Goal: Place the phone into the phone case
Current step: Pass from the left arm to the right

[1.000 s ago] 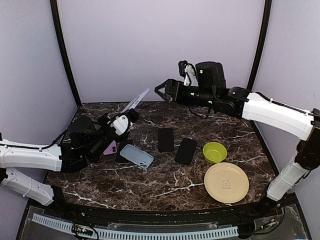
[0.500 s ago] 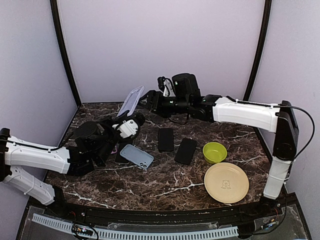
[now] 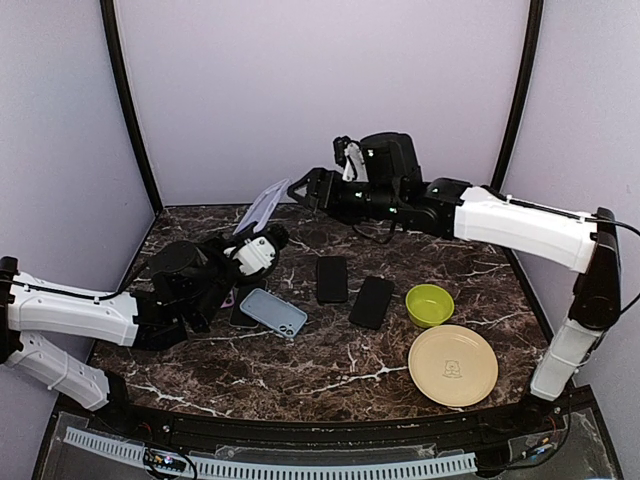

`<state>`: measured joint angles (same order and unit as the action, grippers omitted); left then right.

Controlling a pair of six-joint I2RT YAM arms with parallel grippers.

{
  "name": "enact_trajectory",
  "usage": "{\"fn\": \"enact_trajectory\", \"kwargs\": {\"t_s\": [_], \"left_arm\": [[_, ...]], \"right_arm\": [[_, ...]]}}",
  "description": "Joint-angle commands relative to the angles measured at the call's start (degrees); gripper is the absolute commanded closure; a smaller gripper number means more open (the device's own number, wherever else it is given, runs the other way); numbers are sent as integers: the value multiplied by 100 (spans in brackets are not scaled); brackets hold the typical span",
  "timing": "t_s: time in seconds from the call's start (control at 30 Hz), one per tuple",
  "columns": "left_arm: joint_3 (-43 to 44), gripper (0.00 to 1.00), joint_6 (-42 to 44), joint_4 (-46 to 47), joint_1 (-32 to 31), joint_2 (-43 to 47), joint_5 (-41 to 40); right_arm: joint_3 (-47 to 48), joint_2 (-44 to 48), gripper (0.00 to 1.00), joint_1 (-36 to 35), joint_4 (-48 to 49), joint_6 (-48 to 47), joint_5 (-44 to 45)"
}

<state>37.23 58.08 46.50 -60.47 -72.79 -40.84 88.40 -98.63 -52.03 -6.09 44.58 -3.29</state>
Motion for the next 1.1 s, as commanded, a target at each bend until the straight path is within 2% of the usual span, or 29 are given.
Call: {"fn": "enact_trajectory", "kwargs": {"t_s": [0.0,0.17,0.27,0.37,0.43,0.5,0.63,0.7,0.77,0.87,0.93,0.97,1.0,1.03,1.07], "left_arm": [[148,100,47,134,35,-7,-126],[156,100,59,105,35,-11,-138],[132,100,21,54,35,18,-86],[116,100,-105,-177,35,68,80],[87,100,-187,-285,31,74,238],[73,100,-191,-316,29,47,310],[70,100,-55,-244,29,27,251],[53,100,-76,-268,28,36,289],[59,100,-122,-341,29,21,321],[120,100,-249,-592,29,25,421],[152,84,-425,-857,33,78,584],[170,64,-600,-974,34,115,790],[179,55,-712,-1248,28,199,934],[190,40,-966,-1371,27,320,1235],[193,35,-1102,-1622,33,389,1390]], "right_arm": [[200,250,20,-254,-204,-289,687],[464,-206,14,-202,-75,-44,390],[864,-584,13,-193,-80,21,102],[1425,-982,19,-193,-102,-83,-290],[2156,-1363,22,-196,-567,-294,-538],[2753,-1722,32,-197,-961,-422,-882],[2542,-1790,72,-203,-701,-297,-1258],[2296,-1650,87,-190,-512,-304,-1238],[2082,-1478,98,-186,-354,-379,-1209],[1889,-1245,100,-144,-246,-501,-1161],[1723,-1098,100,-85,-243,-568,-1131],[1620,-983,100,-37,-244,-590,-1106],[1494,-886,100,-1,-220,-599,-1083],[1339,-783,100,38,-190,-609,-1078],[1180,-661,100,70,-146,-627,-1102]]}}
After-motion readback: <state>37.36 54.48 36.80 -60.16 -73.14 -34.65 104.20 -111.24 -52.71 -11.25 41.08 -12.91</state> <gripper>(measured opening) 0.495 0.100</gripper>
